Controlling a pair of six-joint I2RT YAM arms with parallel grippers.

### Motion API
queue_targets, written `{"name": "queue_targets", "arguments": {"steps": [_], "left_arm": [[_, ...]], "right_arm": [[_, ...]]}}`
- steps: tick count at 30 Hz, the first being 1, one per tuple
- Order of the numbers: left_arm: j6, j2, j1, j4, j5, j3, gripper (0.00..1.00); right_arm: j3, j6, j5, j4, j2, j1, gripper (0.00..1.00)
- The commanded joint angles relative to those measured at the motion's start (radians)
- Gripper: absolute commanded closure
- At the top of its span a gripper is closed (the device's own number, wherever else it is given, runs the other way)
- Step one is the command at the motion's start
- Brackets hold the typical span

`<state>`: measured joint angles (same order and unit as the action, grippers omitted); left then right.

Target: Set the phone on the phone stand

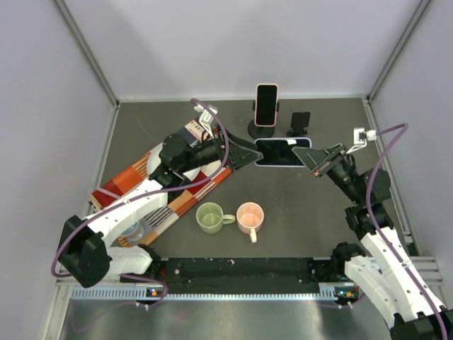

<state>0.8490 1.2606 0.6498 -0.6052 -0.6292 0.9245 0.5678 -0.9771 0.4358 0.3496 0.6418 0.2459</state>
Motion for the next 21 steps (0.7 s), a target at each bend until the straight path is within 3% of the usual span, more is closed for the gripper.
{"name": "queue_targets", "arguments": {"steps": [1, 6, 10, 16, 20, 21], "left_arm": [[-0.099, -0.064, 0.004, 0.079, 0.080, 0.013, 0.09], [-0.139, -0.110, 0.004, 0.136, 0.128, 0.014, 0.07], [-0.085, -0.066, 0.007, 0.087, 0.077, 0.001, 0.06], [-0.008, 0.025, 0.047, -0.050, -0.021, 0.033, 0.14], [0.057, 0.069, 0.080, -0.169, -0.079, 0.036, 0.23], [0.068, 0.078, 0.083, -0.195, -0.092, 0.037, 0.29]], "right_arm": [[0.069, 0.030, 0.000, 0.056, -0.054, -0.005, 1.00], [0.102, 0.083, -0.019, 0.000, -0.087, -0.005, 1.00], [0.101, 0.058, 0.000, 0.035, -0.080, -0.005, 1.00], [0.086, 0.028, 0.020, 0.094, -0.068, -0.005, 1.00], [0.060, 0.000, 0.023, 0.132, -0.068, -0.005, 1.00], [0.052, -0.012, 0.024, 0.150, -0.068, -0.005, 1.00]]}}
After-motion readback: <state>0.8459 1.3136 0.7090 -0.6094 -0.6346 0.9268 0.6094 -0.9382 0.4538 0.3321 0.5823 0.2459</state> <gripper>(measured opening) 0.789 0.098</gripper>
